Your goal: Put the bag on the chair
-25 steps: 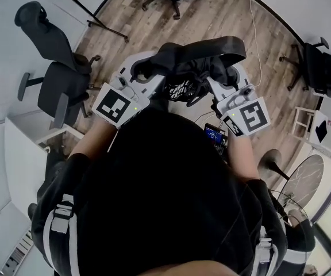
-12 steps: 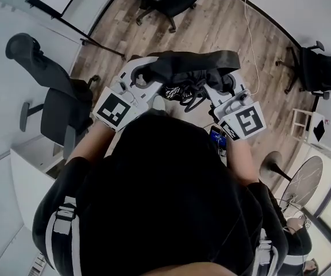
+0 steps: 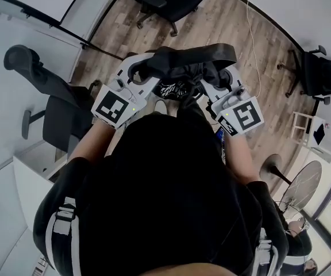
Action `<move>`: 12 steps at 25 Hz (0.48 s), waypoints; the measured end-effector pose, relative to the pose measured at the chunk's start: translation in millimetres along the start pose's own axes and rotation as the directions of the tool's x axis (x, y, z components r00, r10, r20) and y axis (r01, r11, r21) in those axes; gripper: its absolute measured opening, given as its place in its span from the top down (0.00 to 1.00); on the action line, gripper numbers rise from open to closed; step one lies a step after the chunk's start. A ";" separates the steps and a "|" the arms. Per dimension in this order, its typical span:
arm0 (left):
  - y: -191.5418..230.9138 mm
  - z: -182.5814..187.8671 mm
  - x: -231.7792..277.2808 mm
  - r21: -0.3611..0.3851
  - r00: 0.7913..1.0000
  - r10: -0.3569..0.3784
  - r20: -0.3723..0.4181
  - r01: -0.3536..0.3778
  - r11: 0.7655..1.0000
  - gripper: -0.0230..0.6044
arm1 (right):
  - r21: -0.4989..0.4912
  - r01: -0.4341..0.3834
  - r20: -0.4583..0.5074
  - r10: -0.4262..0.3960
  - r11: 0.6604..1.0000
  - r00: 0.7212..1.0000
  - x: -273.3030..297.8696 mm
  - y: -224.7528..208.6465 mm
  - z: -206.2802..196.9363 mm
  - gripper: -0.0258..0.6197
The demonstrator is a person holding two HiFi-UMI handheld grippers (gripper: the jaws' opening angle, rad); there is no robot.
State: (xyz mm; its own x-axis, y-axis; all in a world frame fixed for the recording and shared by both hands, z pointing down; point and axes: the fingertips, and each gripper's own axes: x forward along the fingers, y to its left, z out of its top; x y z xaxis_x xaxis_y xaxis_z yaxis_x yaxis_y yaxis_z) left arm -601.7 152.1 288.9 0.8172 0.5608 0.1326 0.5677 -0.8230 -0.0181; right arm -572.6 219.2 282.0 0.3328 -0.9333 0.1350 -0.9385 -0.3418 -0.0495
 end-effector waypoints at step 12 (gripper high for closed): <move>33.6 10.2 92.7 -0.008 0.998 0.051 -0.022 -0.051 0.999 0.85 | -0.001 -0.060 0.013 0.060 0.998 0.998 13.3 -103.0 2.9 0.79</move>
State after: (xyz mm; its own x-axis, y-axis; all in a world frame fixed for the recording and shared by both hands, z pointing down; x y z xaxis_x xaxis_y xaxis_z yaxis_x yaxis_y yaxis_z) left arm -505.9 177.3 290.4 0.8429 0.5158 0.1534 0.5242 -0.8514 -0.0170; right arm -471.2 241.7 286.1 0.2771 -0.9534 0.1193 -0.9568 -0.2852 -0.0569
